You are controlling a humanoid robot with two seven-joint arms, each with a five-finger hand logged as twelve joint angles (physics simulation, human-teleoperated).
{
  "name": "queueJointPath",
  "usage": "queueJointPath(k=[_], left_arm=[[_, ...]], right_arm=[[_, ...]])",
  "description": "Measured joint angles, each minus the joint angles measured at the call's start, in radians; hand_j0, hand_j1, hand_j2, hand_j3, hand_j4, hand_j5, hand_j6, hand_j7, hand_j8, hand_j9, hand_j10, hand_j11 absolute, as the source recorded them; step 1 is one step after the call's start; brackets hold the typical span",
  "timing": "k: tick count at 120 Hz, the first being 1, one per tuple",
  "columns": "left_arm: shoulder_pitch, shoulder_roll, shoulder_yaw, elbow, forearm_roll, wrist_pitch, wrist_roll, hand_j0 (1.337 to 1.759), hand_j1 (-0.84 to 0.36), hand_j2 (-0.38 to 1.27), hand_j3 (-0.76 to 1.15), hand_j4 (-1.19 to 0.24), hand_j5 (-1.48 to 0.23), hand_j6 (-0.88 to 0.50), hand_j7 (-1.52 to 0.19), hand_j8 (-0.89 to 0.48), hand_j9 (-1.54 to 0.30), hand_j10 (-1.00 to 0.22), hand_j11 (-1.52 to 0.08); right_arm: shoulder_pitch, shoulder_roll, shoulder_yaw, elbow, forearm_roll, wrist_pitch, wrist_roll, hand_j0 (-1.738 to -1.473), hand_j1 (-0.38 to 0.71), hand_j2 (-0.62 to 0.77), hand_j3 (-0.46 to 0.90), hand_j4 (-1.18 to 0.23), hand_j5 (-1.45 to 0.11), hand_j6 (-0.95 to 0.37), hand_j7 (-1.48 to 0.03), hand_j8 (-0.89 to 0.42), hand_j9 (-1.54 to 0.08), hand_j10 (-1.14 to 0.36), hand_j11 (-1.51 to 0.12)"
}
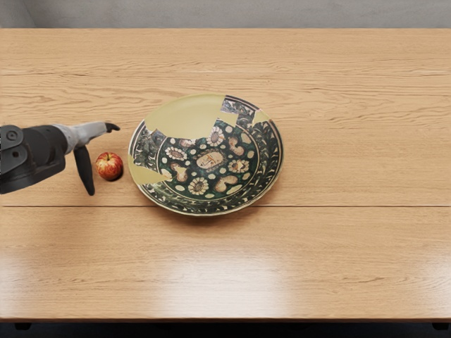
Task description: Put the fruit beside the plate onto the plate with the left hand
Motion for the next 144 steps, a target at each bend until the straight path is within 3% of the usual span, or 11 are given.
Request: queueJointPath(k=[38, 144], left_arm=[[0.046, -0.024, 0.001, -0.01, 0.051, 0.039, 0.0, 1.658, 0.2, 0.03, 0.0, -0.13, -0.16, -0.13, -0.16, -0.13, -0.16, -0.13, -0.16], [0.04, -0.035, 0.052, -0.013, 0.159, 0.054, 0.0, 1.658, 0.09, 0.05, 0.0, -0.22, -0.28, -0.22, -0.28, -0.22, -0.28, -0.22, -0.28]], right_arm=[[0.0, 0.0, 0.0, 0.0, 0.0, 0.0, 0.0, -1.658, -0.33, 0.0, 0.0, -0.01, -0.02, -0.01, -0.02, -0.01, -0.02, -0.01, -0.02], [0.001, 0.0, 0.0, 0.0, 0.0, 0.0, 0.0, -1.658, -0.33, 0.0, 0.0, -0.01, -0.02, -0.01, -0.02, -0.01, -0.02, -0.01, -0.02]])
